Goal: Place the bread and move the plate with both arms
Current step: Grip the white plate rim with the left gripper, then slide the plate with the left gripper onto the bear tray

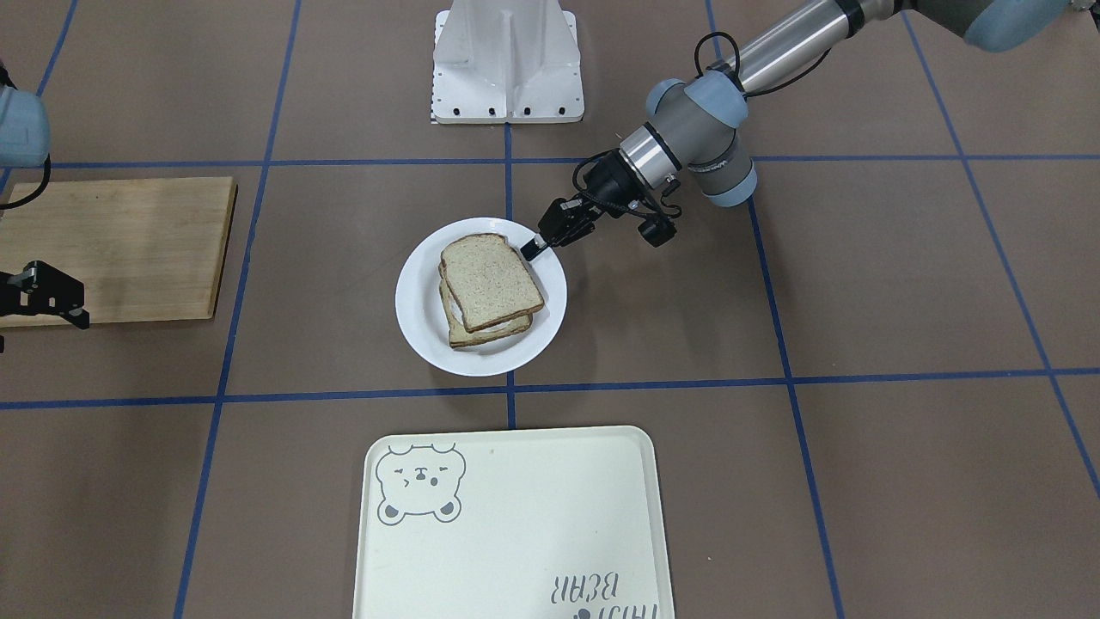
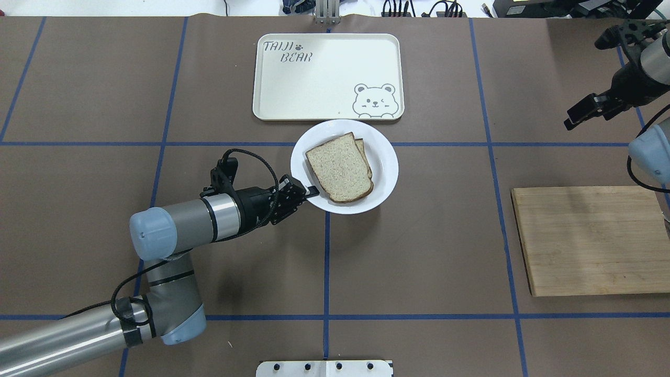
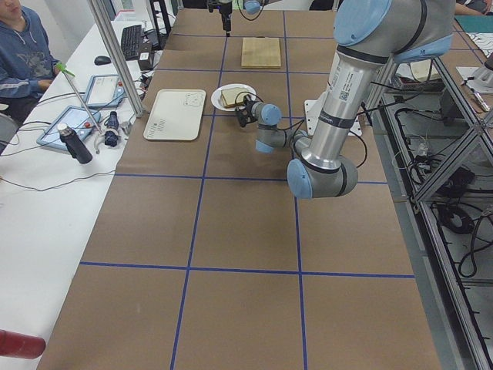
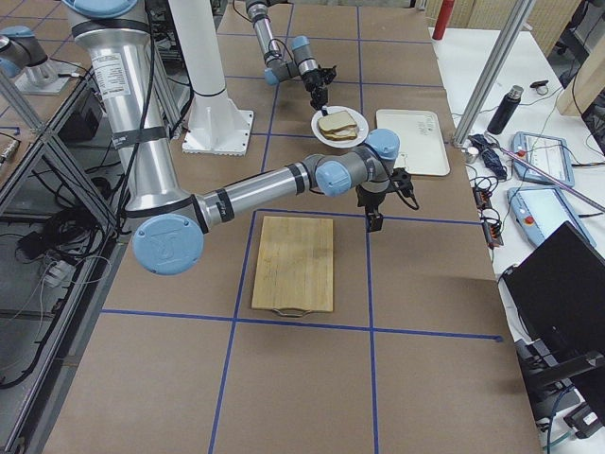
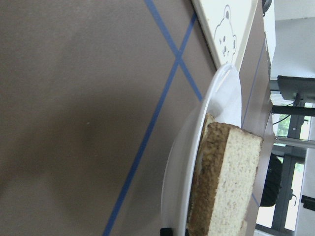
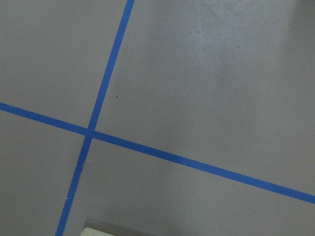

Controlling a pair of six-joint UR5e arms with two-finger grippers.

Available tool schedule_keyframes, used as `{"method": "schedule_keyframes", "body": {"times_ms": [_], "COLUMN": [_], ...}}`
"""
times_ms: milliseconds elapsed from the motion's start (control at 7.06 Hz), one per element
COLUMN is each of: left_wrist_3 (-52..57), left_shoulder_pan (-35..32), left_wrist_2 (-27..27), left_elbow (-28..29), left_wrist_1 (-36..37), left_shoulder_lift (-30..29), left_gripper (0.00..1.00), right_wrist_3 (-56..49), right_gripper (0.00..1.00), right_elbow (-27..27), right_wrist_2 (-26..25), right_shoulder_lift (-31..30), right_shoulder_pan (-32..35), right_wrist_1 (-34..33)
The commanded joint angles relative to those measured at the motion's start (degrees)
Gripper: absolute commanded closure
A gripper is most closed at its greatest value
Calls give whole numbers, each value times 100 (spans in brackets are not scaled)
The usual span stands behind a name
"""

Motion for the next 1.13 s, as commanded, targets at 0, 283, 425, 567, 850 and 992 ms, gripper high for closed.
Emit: {"method": "schedule_keyframes", "body": {"times_ms": [0, 283, 425, 567, 850, 992], "left_wrist_3": [-497, -849, -1078, -1707, -2265, -2397], "left_shoulder_pan": [-187, -381, -408, -408, -408, -417], "left_wrist_2": [760, 1103, 1323, 1787, 2176, 2239], "left_elbow": [1021, 2130, 2657, 2906, 3467, 3810], "left_wrist_1": [132, 457, 598, 1078, 1381, 1390], "left_shoulder_lift": [-937, -1896, -2301, -2575, -2909, -3155], "left_gripper": [100, 100, 100, 100, 100, 100], "right_wrist_3": [9, 44, 53, 61, 70, 70], "right_gripper": [0, 0, 0, 0, 0, 0], "right_elbow": [-4, 5, 5, 5, 5, 5], "right_wrist_2": [1, 1, 1, 1, 1, 1], "right_shoulder_lift": [-18, -10, -10, -10, -1, 8], "right_shoulder_pan": [0, 0, -17, -35, -35, -44], "right_wrist_1": [0, 0, 0, 0, 0, 0]}}
